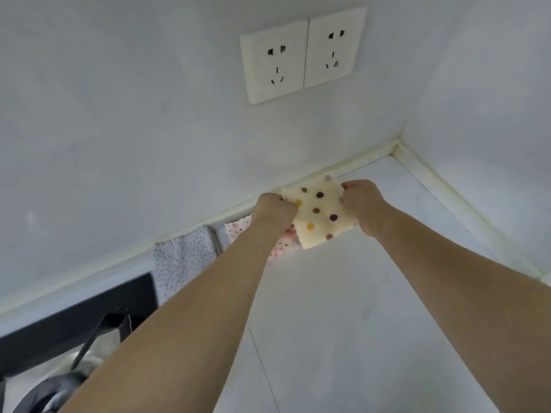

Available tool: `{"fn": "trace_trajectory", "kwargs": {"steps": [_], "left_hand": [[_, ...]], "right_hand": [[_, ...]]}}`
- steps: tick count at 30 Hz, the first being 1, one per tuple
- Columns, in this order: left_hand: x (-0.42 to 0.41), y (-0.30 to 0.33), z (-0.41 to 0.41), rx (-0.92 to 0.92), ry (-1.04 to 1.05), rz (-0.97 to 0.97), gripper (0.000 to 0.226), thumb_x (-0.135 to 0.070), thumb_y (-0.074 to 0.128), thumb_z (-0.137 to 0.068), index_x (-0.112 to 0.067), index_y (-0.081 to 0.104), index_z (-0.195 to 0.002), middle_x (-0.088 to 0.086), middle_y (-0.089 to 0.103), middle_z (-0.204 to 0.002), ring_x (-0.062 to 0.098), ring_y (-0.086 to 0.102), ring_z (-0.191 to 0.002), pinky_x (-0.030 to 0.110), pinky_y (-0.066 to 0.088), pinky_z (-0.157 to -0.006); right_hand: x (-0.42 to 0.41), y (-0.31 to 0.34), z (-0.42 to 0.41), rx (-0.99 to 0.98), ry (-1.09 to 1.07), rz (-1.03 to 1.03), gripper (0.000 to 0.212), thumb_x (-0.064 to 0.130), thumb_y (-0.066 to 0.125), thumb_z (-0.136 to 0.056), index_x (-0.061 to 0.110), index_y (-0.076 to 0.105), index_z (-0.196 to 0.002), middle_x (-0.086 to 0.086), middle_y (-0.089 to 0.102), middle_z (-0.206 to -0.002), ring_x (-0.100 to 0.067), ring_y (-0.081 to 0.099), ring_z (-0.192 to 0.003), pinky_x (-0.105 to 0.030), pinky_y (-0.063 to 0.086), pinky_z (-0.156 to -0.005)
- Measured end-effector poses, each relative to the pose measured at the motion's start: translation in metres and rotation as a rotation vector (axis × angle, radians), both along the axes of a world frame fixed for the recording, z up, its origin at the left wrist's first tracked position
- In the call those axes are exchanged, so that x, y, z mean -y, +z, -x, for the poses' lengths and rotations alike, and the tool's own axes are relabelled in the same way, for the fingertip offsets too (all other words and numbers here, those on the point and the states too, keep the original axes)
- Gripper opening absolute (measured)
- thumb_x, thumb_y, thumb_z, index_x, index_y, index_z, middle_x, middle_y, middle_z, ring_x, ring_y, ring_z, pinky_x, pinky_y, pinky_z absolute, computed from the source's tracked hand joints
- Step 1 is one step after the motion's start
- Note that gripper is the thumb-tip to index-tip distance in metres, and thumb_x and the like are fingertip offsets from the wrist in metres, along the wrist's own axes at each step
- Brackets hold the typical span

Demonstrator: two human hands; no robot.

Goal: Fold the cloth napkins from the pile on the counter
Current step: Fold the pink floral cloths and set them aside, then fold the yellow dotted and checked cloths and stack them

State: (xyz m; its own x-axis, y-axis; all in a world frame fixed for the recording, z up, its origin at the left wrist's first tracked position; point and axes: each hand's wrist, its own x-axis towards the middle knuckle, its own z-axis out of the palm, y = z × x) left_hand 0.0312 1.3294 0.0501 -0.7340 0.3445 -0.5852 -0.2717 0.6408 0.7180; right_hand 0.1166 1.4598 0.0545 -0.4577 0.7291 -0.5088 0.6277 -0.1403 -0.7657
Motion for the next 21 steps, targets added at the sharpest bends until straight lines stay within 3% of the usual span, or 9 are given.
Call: {"fn": "trace_trajectory", "kwargs": {"steps": [2, 5, 7, 9, 10, 12, 16, 19, 21], "left_hand": [[-0.019, -0.013, 0.009, 0.018, 0.025, 0.018, 0.020, -0.004, 0.054, -0.089, -0.011, 0.055, -0.071, 0.014, 0.067, -0.078, 0.032, 0.067, -0.069, 0.045, 0.061, -0.071], [-0.036, -0.022, 0.018, 0.113, 0.080, 0.047, 0.027, -0.001, 0.049, -0.091, -0.013, 0.046, -0.067, 0.009, 0.050, -0.068, 0.025, 0.050, -0.062, 0.028, 0.049, -0.051], [-0.039, -0.026, 0.025, 0.178, 0.117, 0.057, 0.022, -0.001, 0.048, -0.092, -0.011, 0.046, -0.072, 0.009, 0.047, -0.068, 0.024, 0.048, -0.063, 0.026, 0.043, -0.047], [-0.039, -0.027, 0.031, 0.174, 0.144, 0.024, 0.006, -0.002, 0.053, -0.088, -0.005, 0.053, -0.082, 0.013, 0.053, -0.072, 0.027, 0.055, -0.064, 0.029, 0.051, -0.052], [-0.037, -0.027, 0.033, 0.145, 0.141, 0.023, 0.004, -0.004, 0.054, -0.084, -0.001, 0.057, -0.086, 0.015, 0.058, -0.071, 0.031, 0.062, -0.061, 0.037, 0.059, -0.060], [-0.028, -0.025, 0.035, 0.041, 0.117, 0.069, 0.019, -0.005, 0.050, -0.079, 0.003, 0.063, -0.089, 0.018, 0.066, -0.069, 0.035, 0.070, -0.060, 0.051, 0.060, -0.069], [-0.004, -0.018, 0.027, -0.284, 0.004, 0.119, 0.021, -0.012, 0.045, -0.082, -0.001, 0.063, -0.080, 0.016, 0.070, -0.073, 0.036, 0.069, -0.068, 0.033, 0.053, -0.058], [0.024, -0.016, 0.019, -0.503, -0.162, 0.192, 0.022, -0.018, 0.042, -0.092, -0.006, 0.060, -0.093, 0.007, 0.060, -0.075, 0.027, 0.059, -0.069, 0.031, 0.046, -0.058], [0.047, -0.015, 0.014, -0.594, -0.263, 0.228, 0.021, -0.022, 0.042, -0.097, -0.011, 0.058, -0.104, 0.005, 0.061, -0.085, 0.028, 0.060, -0.081, 0.033, 0.047, -0.065]], "right_hand": [[-0.013, -0.010, 0.008, -0.005, -0.013, -0.010, 0.034, 0.001, 0.037, -0.094, 0.008, 0.065, -0.113, -0.012, 0.065, -0.112, -0.031, 0.060, -0.102, -0.045, 0.051, -0.093], [-0.033, -0.031, 0.016, 0.023, 0.018, -0.035, 0.033, -0.002, 0.037, -0.090, 0.004, 0.066, -0.105, -0.015, 0.066, -0.103, -0.034, 0.062, -0.098, -0.046, 0.051, -0.093], [-0.038, -0.042, 0.017, 0.062, 0.063, -0.023, 0.035, -0.001, 0.037, -0.091, 0.006, 0.065, -0.111, -0.017, 0.063, -0.111, -0.036, 0.060, -0.105, -0.039, 0.050, -0.088], [-0.039, -0.050, 0.018, 0.124, 0.127, -0.001, 0.044, 0.004, 0.039, -0.095, 0.010, 0.049, -0.137, -0.013, 0.051, -0.137, -0.033, 0.051, -0.122, -0.035, 0.045, -0.093], [-0.040, -0.053, 0.018, 0.155, 0.146, -0.004, 0.050, 0.006, 0.038, -0.096, 0.012, 0.038, -0.146, -0.010, 0.042, -0.147, -0.031, 0.046, -0.129, -0.036, 0.043, -0.099], [-0.037, -0.056, 0.015, 0.177, 0.159, -0.034, 0.056, 0.010, 0.037, -0.096, 0.016, 0.028, -0.151, -0.006, 0.032, -0.155, -0.029, 0.038, -0.136, -0.038, 0.038, -0.106], [-0.015, -0.049, 0.007, 0.143, 0.192, -0.186, 0.059, 0.013, 0.042, -0.092, 0.017, 0.030, -0.150, -0.004, 0.034, -0.153, -0.026, 0.037, -0.137, -0.038, 0.035, -0.106], [0.012, -0.038, 0.003, 0.082, 0.285, -0.374, 0.054, 0.013, 0.044, -0.093, 0.013, 0.035, -0.146, -0.006, 0.040, -0.148, -0.024, 0.038, -0.135, -0.036, 0.033, -0.107], [0.033, -0.032, -0.001, 0.064, 0.365, -0.517, 0.051, 0.010, 0.047, -0.092, 0.010, 0.039, -0.142, -0.007, 0.047, -0.141, -0.025, 0.042, -0.130, -0.035, 0.032, -0.106]]}}
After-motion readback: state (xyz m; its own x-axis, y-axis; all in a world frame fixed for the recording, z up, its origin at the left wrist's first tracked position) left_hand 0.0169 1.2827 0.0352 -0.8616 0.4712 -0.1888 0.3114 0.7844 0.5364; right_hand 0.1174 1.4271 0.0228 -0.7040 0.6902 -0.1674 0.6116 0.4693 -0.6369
